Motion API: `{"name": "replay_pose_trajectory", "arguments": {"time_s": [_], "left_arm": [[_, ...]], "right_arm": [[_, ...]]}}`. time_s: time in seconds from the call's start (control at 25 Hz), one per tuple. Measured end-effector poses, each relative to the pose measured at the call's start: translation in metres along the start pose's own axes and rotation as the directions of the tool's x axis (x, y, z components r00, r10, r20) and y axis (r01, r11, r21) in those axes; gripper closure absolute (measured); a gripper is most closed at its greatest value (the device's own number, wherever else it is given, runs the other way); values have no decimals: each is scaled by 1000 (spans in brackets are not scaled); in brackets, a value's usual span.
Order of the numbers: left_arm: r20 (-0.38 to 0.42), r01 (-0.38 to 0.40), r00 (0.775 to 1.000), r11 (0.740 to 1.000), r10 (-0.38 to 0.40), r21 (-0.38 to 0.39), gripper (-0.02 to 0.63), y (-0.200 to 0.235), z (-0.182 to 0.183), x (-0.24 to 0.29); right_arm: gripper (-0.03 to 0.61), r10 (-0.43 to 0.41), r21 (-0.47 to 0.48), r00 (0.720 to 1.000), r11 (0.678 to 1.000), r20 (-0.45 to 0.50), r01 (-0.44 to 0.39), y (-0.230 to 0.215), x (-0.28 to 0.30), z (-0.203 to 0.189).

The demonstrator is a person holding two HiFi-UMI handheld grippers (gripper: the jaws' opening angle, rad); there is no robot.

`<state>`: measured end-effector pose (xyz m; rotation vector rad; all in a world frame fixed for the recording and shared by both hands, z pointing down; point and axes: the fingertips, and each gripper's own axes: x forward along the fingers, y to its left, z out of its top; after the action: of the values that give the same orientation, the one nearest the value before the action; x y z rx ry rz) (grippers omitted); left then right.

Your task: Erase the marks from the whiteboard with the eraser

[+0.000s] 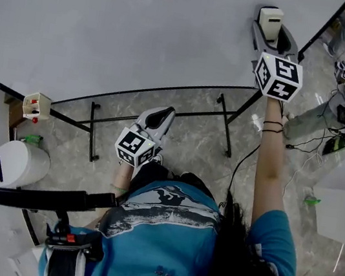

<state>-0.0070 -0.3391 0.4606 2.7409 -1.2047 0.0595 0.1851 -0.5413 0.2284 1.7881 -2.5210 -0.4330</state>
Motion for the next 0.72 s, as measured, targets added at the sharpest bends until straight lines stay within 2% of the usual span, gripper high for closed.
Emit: {"name": "replay_pose_trajectory", "arguments": {"time_s": [0.24,0.48,0.72], "left_arm": [[3,-48,999,999,48,-25,609,-27,-14,-10],[-48,-77,996,996,75,-46,609,-67,-41,-18],[-64,-114,992,992,111,-45,609,-63,-51,-35]], "right_arm": [[316,113,10,992,994,-59,-112,52,-29,-35],[316,233,90,966,970,-108,-224,97,-66,-79],[316,314,147,937,945,-155,-292,159,-91,-115]]}}
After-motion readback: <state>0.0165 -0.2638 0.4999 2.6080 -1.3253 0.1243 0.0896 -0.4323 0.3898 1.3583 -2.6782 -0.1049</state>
